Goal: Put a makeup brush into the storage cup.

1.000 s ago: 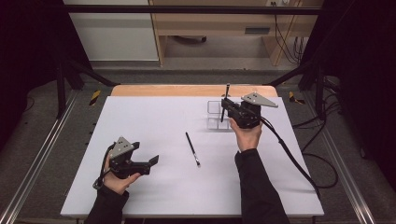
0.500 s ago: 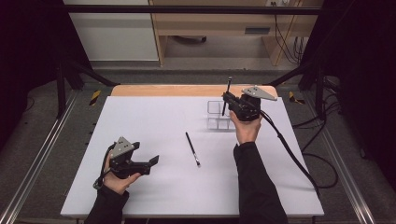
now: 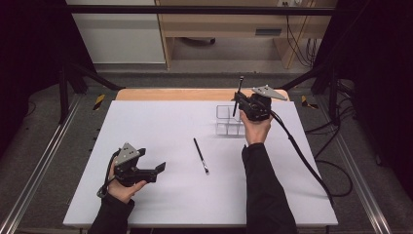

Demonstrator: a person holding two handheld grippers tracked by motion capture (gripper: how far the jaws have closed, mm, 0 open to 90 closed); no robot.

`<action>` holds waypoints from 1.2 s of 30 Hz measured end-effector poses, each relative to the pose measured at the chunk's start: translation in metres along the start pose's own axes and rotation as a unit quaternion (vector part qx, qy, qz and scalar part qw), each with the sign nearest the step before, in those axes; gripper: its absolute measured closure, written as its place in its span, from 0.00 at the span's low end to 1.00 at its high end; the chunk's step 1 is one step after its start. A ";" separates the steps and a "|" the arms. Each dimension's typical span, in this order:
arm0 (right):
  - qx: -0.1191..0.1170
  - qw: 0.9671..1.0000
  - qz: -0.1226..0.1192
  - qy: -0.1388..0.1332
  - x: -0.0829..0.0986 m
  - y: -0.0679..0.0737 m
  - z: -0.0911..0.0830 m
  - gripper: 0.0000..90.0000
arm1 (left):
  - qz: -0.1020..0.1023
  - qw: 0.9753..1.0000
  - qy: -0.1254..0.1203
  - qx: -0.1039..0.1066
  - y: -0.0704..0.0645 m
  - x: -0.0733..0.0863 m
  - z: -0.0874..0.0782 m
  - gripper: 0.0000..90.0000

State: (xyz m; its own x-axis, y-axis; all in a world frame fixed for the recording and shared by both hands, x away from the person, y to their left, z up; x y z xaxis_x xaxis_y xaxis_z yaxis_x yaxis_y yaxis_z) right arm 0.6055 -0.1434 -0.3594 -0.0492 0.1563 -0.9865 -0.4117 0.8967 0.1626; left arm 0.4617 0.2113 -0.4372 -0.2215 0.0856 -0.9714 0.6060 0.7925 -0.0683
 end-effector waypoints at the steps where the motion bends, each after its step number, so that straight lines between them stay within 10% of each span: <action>1: 0.002 1.000 -0.001 0.001 0.001 -0.001 0.002 0.94 | 0.000 1.000 -0.001 0.000 0.000 0.000 0.000 0.08; 36: 0.024 0.999 -0.016 0.030 0.037 -0.007 0.024 0.94 | 0.001 1.000 0.002 0.000 -0.001 0.000 0.001 0.08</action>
State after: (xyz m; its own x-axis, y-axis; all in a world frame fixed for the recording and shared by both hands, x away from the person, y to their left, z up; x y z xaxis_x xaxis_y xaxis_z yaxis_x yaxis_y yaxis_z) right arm 0.6279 -0.1337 -0.3965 -0.0915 0.1043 -0.9903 -0.3707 0.9195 0.1311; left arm 0.4615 0.2101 -0.4378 -0.2222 0.0900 -0.9708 0.6072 0.7918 -0.0656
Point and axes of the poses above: each handheld gripper's, and its own axes: z roughly forward along the jaws, x roughly out of its underside, y roughly to its left, the point moved 3 cm from there along z, roughly forward along the jaws, and after that the axes turned 15 degrees about -y, right-handed, at the moved point
